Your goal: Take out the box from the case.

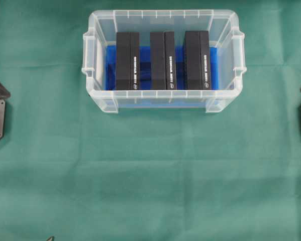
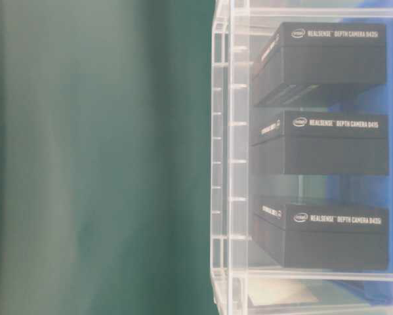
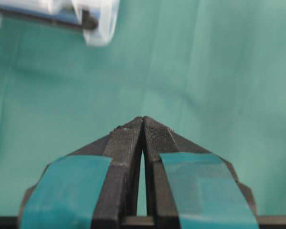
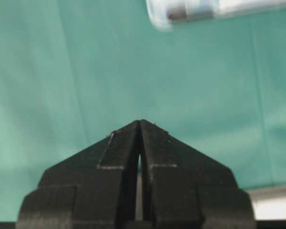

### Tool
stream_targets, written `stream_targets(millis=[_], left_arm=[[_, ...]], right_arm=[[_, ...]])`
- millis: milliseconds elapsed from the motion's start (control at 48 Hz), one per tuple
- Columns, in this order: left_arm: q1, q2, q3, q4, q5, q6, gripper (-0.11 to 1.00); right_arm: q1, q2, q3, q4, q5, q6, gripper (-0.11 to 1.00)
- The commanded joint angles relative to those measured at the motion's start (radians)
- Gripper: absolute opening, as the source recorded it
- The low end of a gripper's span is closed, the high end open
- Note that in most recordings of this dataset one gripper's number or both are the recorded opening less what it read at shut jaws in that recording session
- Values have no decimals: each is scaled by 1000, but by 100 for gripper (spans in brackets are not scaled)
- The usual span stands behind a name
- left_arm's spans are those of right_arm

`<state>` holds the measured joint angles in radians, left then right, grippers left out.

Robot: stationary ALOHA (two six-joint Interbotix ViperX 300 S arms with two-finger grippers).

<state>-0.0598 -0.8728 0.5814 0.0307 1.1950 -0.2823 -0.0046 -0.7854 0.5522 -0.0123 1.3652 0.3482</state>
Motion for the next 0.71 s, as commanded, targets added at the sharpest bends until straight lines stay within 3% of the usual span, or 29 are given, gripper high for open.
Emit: stream_targets(millis=[0, 229, 292, 375, 500, 687], left_arm=[[-12, 6, -28, 3, 12, -2, 1], [-12, 8, -28, 3, 15, -8, 1], [-12, 8, -29, 2, 15, -26, 1], [-12, 8, -31, 3, 18, -89, 1], [-12, 12, -31, 6, 21, -272, 1], [-11, 55, -35, 52, 114, -699, 1]], right_arm=[[-2, 9, -26, -5, 34, 5, -1], [-2, 29, -28, -5, 41, 23, -1], [-2, 37, -29, -5, 48, 60, -1], [-2, 54, -37, -5, 64, 163, -1], [-2, 72, -49, -34, 89, 379, -1], [-2, 84, -54, -80, 135, 716, -1]])
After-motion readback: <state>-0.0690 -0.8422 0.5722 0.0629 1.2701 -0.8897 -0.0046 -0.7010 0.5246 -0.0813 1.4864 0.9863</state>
